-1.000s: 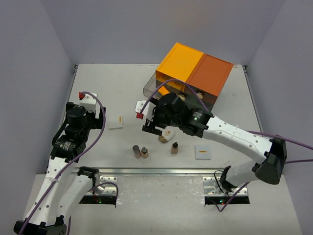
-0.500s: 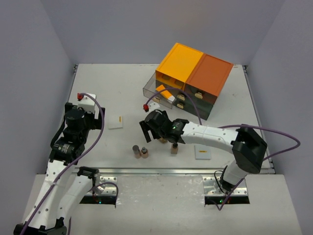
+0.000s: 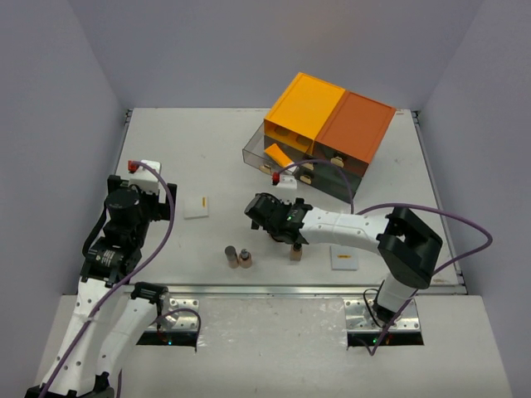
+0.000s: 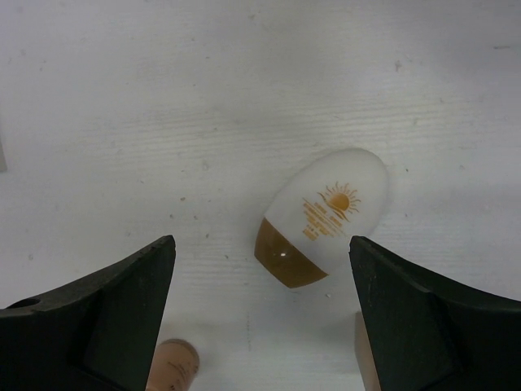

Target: Organize the makeup

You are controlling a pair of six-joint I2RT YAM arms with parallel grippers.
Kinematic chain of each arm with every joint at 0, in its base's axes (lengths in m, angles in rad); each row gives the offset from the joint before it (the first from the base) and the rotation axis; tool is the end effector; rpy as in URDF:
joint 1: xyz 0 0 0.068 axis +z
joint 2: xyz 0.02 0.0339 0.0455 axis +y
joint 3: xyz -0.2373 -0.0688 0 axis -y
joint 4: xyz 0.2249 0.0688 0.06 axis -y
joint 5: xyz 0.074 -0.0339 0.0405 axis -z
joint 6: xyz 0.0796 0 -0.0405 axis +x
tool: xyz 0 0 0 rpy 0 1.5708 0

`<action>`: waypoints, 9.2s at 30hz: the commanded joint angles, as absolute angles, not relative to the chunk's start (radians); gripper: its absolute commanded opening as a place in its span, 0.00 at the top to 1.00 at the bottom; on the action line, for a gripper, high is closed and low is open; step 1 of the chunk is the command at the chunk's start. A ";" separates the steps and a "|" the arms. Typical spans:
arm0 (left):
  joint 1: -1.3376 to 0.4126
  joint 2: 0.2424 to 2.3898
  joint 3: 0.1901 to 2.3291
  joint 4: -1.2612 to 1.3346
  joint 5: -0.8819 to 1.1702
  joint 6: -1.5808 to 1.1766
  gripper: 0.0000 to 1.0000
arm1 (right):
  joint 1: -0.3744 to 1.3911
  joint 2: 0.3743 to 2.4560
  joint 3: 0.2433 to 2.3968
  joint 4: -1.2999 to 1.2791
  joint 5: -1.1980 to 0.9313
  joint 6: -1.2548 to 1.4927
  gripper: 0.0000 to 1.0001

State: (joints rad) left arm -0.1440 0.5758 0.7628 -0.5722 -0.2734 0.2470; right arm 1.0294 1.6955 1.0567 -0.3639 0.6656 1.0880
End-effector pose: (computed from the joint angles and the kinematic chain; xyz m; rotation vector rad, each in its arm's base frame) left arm 0.1717 -0.0032 0.2869 0.2013 1.9454 0.3351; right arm 0.2170 0.2655 0.1479 0.2983 2.2840 0.1951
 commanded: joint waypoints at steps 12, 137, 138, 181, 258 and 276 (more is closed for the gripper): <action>-0.135 0.570 0.773 -0.532 -0.258 0.256 0.00 | 1.031 1.769 1.094 -0.519 0.803 1.396 0.12; -0.137 0.571 0.790 -0.545 -0.253 0.258 0.00 | 0.658 1.714 1.374 0.063 0.178 -0.385 0.55; -0.137 0.571 0.790 -0.545 -0.253 0.258 0.00 | 0.658 1.717 1.374 0.061 0.183 -0.390 0.51; -0.618 1.454 1.311 -0.368 -0.277 0.587 0.03 | 0.222 1.624 1.598 -0.504 0.227 0.272 0.03; -0.275 0.969 0.715 -0.222 -0.166 0.342 0.00 | 0.750 1.805 1.340 -0.333 1.037 0.971 0.18; -0.276 0.977 0.705 -0.199 -0.141 0.374 0.00 | 0.677 1.904 1.375 -0.371 1.082 1.037 0.25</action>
State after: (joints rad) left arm -0.2817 0.9897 0.6996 -0.2512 -0.1652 0.3660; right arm 0.6741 1.8848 1.3149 -0.3856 1.0132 1.0345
